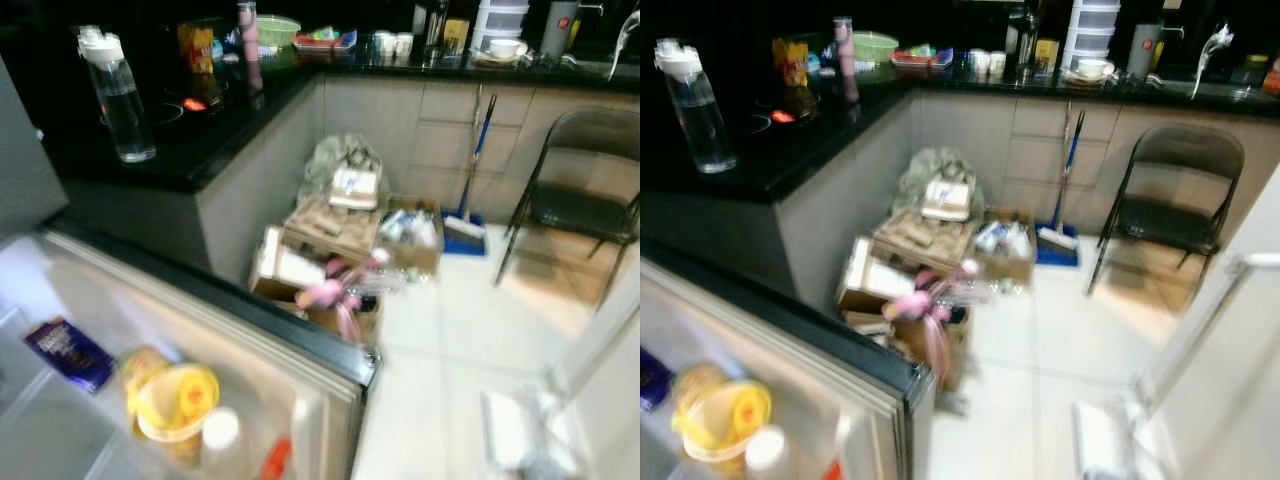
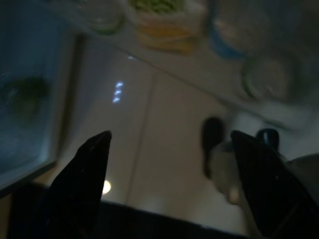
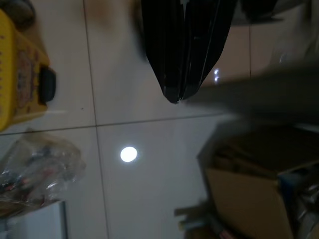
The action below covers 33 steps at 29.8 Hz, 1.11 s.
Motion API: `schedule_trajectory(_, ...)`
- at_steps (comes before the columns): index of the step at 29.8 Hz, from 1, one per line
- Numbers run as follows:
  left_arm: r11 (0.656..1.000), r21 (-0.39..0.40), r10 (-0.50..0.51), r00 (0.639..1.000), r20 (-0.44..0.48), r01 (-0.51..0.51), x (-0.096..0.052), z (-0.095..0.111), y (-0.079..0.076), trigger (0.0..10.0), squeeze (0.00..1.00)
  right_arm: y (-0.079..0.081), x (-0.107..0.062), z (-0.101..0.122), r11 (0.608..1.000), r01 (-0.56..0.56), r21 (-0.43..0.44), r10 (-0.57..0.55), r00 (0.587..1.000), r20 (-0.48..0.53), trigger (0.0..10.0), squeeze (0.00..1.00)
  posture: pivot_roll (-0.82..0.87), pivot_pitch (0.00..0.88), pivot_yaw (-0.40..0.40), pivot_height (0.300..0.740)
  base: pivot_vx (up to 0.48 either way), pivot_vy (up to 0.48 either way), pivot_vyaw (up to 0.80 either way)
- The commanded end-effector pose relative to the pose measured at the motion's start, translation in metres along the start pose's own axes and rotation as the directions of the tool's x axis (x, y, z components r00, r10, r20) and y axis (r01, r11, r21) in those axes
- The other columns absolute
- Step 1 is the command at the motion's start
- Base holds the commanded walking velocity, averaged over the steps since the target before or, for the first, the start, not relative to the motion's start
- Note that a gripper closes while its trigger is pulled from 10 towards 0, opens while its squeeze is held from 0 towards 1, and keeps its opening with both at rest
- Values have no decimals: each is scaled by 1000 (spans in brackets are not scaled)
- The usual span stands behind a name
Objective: Restocking fridge
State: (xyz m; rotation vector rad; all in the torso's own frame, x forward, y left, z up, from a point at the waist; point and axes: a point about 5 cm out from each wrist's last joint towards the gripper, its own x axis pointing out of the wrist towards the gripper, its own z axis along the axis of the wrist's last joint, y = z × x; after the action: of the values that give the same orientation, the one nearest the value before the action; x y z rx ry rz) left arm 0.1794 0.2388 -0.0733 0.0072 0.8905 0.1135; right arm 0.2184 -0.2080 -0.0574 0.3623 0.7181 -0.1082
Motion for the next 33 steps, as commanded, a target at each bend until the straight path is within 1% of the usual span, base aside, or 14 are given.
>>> schedule_trajectory(1, 1000, 4, 10, 999, -40, -10, -3, -12, 3, 10000, 0, -8, -3, -5, 1000, 21, -5, -22, 1000, -22, 10000, 0, -80, 126, 5, 740, 0, -431, 0)
schedule_trajectory(5, 1000, -5, 15, 999, -39, -15, -4, -15, 4, 10000, 0, -7, -3, -4, 1000, 17, -7, -17, 1000, -22, 10000, 0, -81, 124, 3, 740, 0, -373, 0)
schedule_trajectory(6, 999, -21, 27, 999, -36, -28, -4, -16, 4, 10000, 0, -7, -2, -3, 1000, 14, -9, -15, 1000, -22, 10000, 0, -82, 122, 3, 740, 0, 0, 0)
schedule_trajectory(8, 999, -28, 32, 999, -35, -33, -4, -16, 5, 10000, 0, -7, -2, -3, 1000, 14, -8, -14, 1000, -21, 10000, 0, -82, 122, 3, 740, 0, 0, 0)
schedule_trajectory(11, 999, -30, 43, 999, -32, -44, -4, -15, 5, 10000, 0, -6, -2, -3, 1000, 12, -8, -12, 1000, -21, 10000, 0, -81, 121, 3, 740, 0, 0, 0)
schedule_trajectory(13, 996, -28, 87, 996, -21, -87, -5, -14, 10, 10000, 0, -4, -2, -2, 1000, -7, -1, 7, 1000, -17, 10000, 0, -82, 118, 4, 740, 0, 0, 0)
schedule_trajectory(16, 995, -26, 98, 995, -15, -99, -5, -13, 12, 10000, 0, -3, -1, -2, 1000, -20, 0, 20, 1000, -16, 10000, 0, -82, 116, 5, 740, 0, 0, 0)
schedule_trajectory(21, 996, -25, 89, 996, -11, -90, -5, -12, 12, 10000, 0, -1, -1, -2, 999, -37, 0, 37, 999, -13, 10000, 0, -83, 112, 5, 740, 0, 0, 0)
schedule_trajectory(24, 996, -26, 81, 997, -11, -82, -5, -12, 11, 10000, 0, 0, -1, -2, 999, -53, -14, 52, 999, -15, 10000, 0, -86, 105, 8, 740, 0, 0, 0)
schedule_trajectory(27, 998, -20, 62, 998, -10, -62, -4, -11, 7, 10000, 0, 3, -1, -2, 995, -88, -49, 87, 996, -19, 10000, 0, -88, 102, 8, 740, 0, 0, 0)
schedule_trajectory(29, 998, -20, 56, 998, -7, -56, -4, -10, 6, 10000, 0, 3, -1, -3, 994, -92, -53, 91, 996, -20, 10000, 0, -88, 99, 8, 740, 0, 0, 0)
schedule_trajectory(33, 999, -11, 44, 999, -5, -44, -3, -10, 3, 10000, 0, 4, -1, -3, 993, -101, -61, 100, 995, -22, 10000, 0, -88, 96, 9, 740, 0, 0, 781)
